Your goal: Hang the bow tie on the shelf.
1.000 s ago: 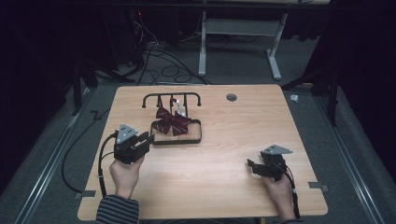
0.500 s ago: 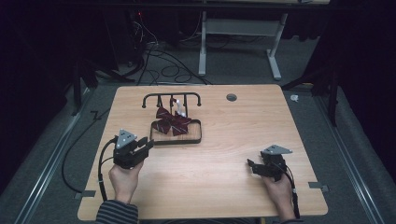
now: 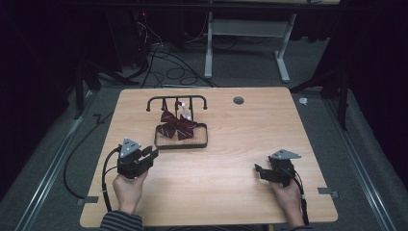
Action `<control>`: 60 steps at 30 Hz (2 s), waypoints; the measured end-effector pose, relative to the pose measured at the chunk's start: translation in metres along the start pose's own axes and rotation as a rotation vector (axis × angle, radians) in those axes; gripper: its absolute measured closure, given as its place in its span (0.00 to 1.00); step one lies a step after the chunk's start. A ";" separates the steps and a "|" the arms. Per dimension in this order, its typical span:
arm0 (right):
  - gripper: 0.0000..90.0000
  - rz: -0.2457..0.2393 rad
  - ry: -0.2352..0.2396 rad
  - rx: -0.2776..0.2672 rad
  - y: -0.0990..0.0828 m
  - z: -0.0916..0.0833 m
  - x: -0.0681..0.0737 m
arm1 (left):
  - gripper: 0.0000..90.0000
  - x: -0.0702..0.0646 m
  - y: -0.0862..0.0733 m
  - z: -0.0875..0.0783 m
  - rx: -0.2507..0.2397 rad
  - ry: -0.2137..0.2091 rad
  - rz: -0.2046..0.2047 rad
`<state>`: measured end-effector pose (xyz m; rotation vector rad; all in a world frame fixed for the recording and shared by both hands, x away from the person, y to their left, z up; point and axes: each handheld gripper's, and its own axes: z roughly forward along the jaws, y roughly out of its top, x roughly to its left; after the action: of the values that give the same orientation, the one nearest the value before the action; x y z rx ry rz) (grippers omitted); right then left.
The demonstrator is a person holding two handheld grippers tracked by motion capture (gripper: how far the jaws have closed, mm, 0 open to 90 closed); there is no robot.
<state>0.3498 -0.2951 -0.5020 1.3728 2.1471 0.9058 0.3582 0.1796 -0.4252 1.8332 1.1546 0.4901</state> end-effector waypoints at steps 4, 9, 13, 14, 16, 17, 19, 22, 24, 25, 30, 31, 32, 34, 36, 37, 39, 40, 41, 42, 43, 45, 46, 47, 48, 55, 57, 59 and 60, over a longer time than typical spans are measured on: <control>0.37 0.000 0.000 0.000 0.000 0.000 0.000 | 0.76 0.000 -0.003 0.001 0.004 -0.004 -0.005; 0.37 0.000 0.000 0.000 0.000 0.000 0.000 | 0.76 0.001 -0.007 0.001 0.009 -0.005 -0.011; 0.37 0.000 -0.001 -0.001 0.000 0.000 0.000 | 0.75 0.002 -0.010 0.001 0.012 -0.007 -0.018; 0.37 0.000 0.000 0.000 0.000 0.000 0.000 | 0.75 0.002 -0.010 0.001 0.012 -0.007 -0.021; 0.37 0.000 0.000 0.000 0.000 0.000 0.000 | 0.75 0.002 -0.012 0.001 0.015 -0.008 -0.024; 0.37 0.000 0.000 0.000 0.000 0.000 0.000 | 0.75 0.003 -0.013 0.001 0.019 -0.006 -0.024; 0.37 0.000 0.000 0.000 0.000 0.000 0.000 | 0.75 0.003 -0.015 0.001 0.020 -0.006 -0.027; 0.37 -0.001 0.000 0.000 0.000 0.000 0.000 | 0.75 0.004 -0.017 0.001 0.024 -0.008 -0.033; 0.37 0.000 0.000 0.000 0.000 0.000 0.000 | 0.75 0.004 -0.019 0.001 0.026 -0.010 -0.038; 0.37 0.000 0.000 0.000 0.000 0.000 0.000 | 0.75 0.004 -0.020 0.002 0.027 -0.010 -0.040; 0.37 0.000 0.000 0.000 0.000 0.000 0.000 | 0.74 0.005 -0.024 0.002 0.031 -0.020 -0.040; 0.37 0.000 0.000 0.000 0.000 0.000 0.000 | 0.74 0.005 -0.025 0.002 0.034 -0.020 -0.041; 0.37 0.000 0.000 0.000 0.000 0.000 0.000 | 0.74 0.005 -0.026 0.002 0.037 -0.019 -0.042; 0.37 0.000 -0.001 -0.001 0.000 0.000 0.000 | 0.74 0.005 -0.027 0.002 0.039 -0.021 -0.044; 0.37 0.000 0.000 0.000 0.000 0.000 0.000 | 0.74 0.005 -0.028 0.002 0.043 -0.020 -0.045; 0.37 0.000 0.000 0.000 0.000 0.000 0.000 | 0.74 0.005 -0.029 0.002 0.043 -0.020 -0.046; 0.37 -0.002 0.000 0.000 0.000 0.000 0.000 | 0.74 0.006 -0.030 0.003 0.043 -0.021 -0.049; 0.37 0.000 0.000 0.000 0.000 0.000 0.000 | 0.74 0.006 -0.030 0.003 0.044 -0.021 -0.051; 0.37 -0.002 0.000 0.000 0.000 0.000 0.000 | 0.74 0.007 -0.031 0.003 0.047 -0.021 -0.051; 0.37 0.000 0.000 0.000 0.000 0.000 0.000 | 0.74 0.007 -0.032 0.003 0.047 -0.021 -0.054; 0.37 0.000 0.000 0.000 0.000 0.000 0.000 | 0.74 0.007 -0.032 0.003 0.048 -0.021 -0.056; 0.37 0.000 0.000 0.000 0.000 0.000 0.000 | 0.74 0.008 -0.034 0.004 0.052 -0.023 -0.059; 0.37 0.000 0.000 0.000 0.000 0.000 0.000 | 0.74 0.008 -0.035 0.004 0.053 -0.023 -0.062; 0.37 0.000 0.000 0.000 0.000 0.000 0.000 | 0.74 0.008 -0.036 0.005 0.055 -0.026 -0.065; 0.37 0.000 0.000 0.000 0.000 0.000 0.000 | 0.74 0.009 -0.038 0.005 0.054 -0.028 -0.069; 0.37 0.000 0.000 0.000 0.000 0.000 0.000 | 0.73 0.011 -0.047 0.008 0.066 -0.036 -0.094; 0.37 -0.001 0.000 0.000 0.000 0.000 0.000 | 0.73 0.012 -0.049 0.009 0.070 -0.035 -0.099; 0.37 -0.002 0.000 0.000 0.000 0.000 0.000 | 0.73 0.013 -0.051 0.009 0.078 -0.027 -0.098; 0.37 0.000 0.000 0.000 0.000 0.000 0.000 | 0.73 0.012 -0.052 0.010 0.083 -0.029 -0.095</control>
<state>0.3498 -0.2951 -0.5020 1.3724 2.1473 0.9055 0.3444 0.1948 -0.4754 1.8404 1.2524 0.3652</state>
